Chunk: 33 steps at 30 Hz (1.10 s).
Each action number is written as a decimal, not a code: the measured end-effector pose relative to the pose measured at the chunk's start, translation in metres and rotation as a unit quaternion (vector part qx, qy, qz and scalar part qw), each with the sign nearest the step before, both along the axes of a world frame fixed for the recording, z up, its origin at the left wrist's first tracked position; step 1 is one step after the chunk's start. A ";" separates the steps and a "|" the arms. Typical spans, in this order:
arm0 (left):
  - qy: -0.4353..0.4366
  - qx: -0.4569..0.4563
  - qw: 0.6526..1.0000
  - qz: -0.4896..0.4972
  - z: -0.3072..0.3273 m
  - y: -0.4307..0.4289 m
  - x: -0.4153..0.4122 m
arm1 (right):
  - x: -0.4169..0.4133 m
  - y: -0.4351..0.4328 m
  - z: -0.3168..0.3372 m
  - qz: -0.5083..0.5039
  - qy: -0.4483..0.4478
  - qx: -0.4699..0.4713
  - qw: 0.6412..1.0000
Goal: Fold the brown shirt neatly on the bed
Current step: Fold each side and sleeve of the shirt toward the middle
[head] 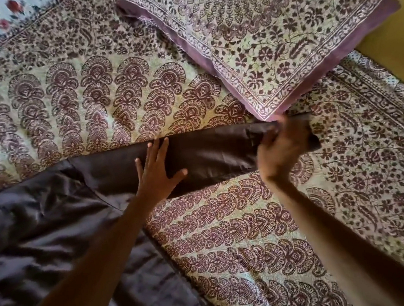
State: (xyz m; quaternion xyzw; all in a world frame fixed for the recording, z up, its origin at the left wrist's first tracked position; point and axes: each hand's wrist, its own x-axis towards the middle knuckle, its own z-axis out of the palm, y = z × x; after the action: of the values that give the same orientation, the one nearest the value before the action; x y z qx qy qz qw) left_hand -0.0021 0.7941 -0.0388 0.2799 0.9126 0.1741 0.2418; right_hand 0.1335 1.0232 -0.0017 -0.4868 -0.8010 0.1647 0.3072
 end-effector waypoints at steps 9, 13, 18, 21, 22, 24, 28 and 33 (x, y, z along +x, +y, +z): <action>0.138 0.042 0.959 0.244 -0.021 -0.123 -0.020 | -0.100 -0.208 -0.033 0.506 -0.202 -0.203 0.813; 0.095 -0.014 0.975 0.198 -0.039 -0.142 -0.022 | -0.130 -0.244 -0.064 0.522 -0.266 -0.093 0.805; 0.099 -0.037 0.973 0.204 -0.037 -0.139 -0.017 | -0.091 -0.163 -0.071 0.486 -0.286 0.005 0.826; 0.083 -0.044 0.975 0.203 -0.032 -0.135 -0.018 | -0.053 -0.082 -0.071 0.372 -0.321 0.007 0.871; 0.076 -0.048 0.973 0.211 -0.031 -0.133 -0.019 | -0.040 -0.057 -0.070 0.347 -0.331 0.008 0.878; 0.067 -0.061 0.964 0.248 -0.027 -0.125 -0.019 | -0.020 -0.022 -0.066 0.326 -0.344 0.012 0.881; 0.117 -0.037 0.983 0.139 -0.018 -0.076 -0.006 | -0.032 -0.036 -0.060 0.294 -0.337 -0.009 0.895; 0.105 -0.050 0.992 0.044 -0.037 -0.023 0.018 | -0.006 -0.033 -0.065 0.374 -0.323 -0.016 0.869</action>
State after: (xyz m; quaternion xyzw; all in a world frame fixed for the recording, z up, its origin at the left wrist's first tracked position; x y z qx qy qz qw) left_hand 0.0164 0.7711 -0.0753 0.2434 0.9521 0.1083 0.1502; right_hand 0.1278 0.9902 -0.0669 -0.1812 -0.9749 0.1139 -0.0612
